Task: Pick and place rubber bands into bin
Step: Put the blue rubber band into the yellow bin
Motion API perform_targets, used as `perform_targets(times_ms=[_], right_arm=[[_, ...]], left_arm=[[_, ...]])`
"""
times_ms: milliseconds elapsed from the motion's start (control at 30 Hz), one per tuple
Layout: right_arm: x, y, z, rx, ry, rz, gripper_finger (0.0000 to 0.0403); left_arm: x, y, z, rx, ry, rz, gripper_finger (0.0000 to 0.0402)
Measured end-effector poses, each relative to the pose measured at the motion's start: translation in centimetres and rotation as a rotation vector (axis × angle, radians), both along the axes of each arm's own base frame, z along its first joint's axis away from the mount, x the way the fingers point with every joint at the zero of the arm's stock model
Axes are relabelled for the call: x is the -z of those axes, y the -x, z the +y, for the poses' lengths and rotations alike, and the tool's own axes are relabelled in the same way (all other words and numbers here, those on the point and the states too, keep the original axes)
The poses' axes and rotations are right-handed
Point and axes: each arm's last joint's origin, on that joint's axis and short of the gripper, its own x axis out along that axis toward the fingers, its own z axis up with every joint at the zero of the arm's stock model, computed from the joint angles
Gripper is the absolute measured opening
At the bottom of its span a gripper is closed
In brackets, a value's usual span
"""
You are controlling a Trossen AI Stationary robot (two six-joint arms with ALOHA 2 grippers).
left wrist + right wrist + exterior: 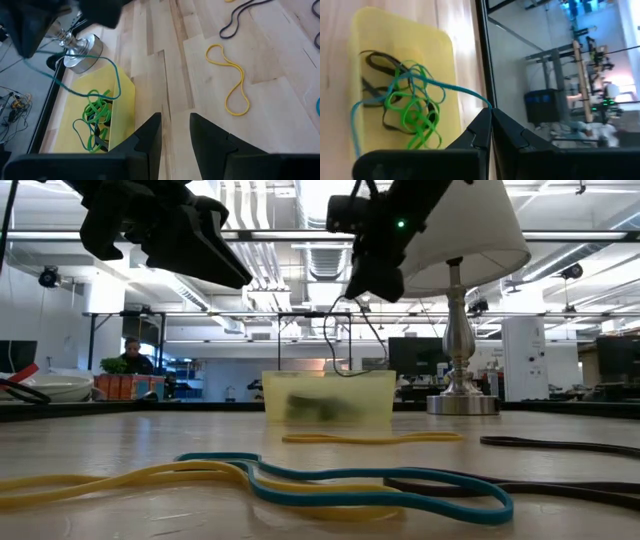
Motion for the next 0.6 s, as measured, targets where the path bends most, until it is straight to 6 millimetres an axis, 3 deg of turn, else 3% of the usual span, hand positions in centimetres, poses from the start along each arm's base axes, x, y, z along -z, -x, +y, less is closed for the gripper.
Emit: perform_targets(times_ms=[333,600], right_arm=[[-0.2,-0.2,-4.0,0.050,-0.018,-0.006,0.0009],[-0.3,-0.3,-5.4,0.046,-0.080,-0.038,0.0009]], left_arm=[[0.0,0.0,0.0,0.000,0.000,0.001,0.0085],[0.0,0.0,0.0,0.000,-0.001,0.001,0.0085]])
